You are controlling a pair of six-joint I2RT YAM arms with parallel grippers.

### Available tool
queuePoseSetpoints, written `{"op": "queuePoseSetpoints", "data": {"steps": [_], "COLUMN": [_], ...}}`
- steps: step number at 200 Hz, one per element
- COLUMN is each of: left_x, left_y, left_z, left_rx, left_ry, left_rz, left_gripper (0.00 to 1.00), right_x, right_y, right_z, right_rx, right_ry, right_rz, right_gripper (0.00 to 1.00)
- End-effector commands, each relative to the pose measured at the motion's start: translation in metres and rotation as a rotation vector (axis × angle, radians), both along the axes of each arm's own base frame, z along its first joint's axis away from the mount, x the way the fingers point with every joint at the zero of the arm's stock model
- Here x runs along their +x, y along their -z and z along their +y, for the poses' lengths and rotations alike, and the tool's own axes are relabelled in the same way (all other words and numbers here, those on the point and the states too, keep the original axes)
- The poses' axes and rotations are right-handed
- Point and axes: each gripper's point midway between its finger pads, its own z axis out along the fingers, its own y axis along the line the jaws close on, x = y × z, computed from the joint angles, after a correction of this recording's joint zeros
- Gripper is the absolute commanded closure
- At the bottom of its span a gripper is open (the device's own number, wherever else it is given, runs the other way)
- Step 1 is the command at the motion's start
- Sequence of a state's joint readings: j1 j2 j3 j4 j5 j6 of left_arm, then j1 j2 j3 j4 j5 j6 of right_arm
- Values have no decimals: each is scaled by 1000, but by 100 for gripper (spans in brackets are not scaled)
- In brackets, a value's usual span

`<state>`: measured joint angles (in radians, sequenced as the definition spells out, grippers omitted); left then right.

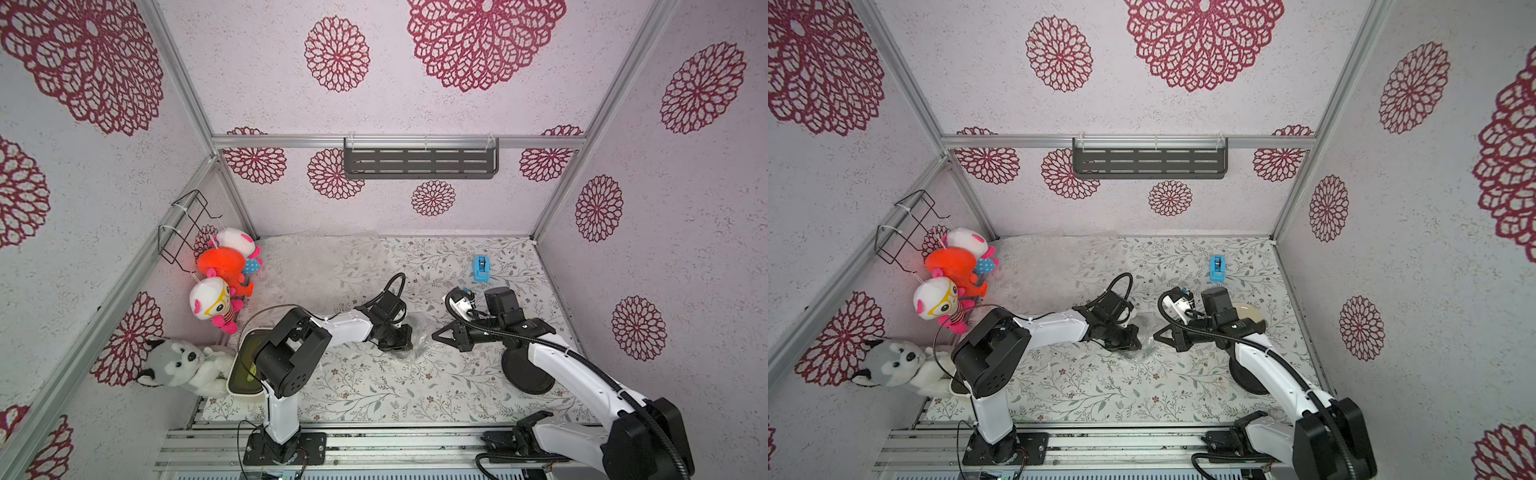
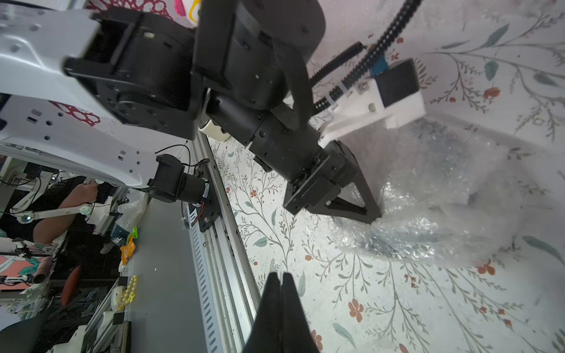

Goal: Wrap dinner plates in bubble wrap
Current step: Stick the tape on the bubble wrap.

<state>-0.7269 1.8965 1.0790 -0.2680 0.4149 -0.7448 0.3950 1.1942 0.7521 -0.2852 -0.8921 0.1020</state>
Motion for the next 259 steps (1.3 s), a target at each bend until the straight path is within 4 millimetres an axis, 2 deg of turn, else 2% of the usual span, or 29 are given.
{"op": "queuePoseSetpoints", "data": {"steps": [1,37,73,103,150,190,247,259], "left_x": [-18,-18,-19,-19,-20,-20,-20,-21], "left_y": [18,17,14,12,10,8,7,7], "left_z": [13,10,8,6,4,3,4,4], "left_rx": [69,51,34,16,9,7,10,9], "left_ry": [16,30,39,46,53,58,60,61], "left_rz": [48,44,39,30,26,16,12,11], "left_gripper": [100,100,100,100,100,100,100,100], "right_x": [15,56,85,105,113,124,133,133], "right_y": [-1,10,45,67,86,109,152,155], "right_z": [10,32,51,59,72,74,55,52], "right_rx": [26,48,32,16,22,-21,-247,-292], "right_ry": [-21,-41,-49,-34,-70,-57,14,11], "right_rz": [-32,-66,-25,0,47,61,-16,-59], "right_gripper": [100,100,100,100,100,100,100,93]}}
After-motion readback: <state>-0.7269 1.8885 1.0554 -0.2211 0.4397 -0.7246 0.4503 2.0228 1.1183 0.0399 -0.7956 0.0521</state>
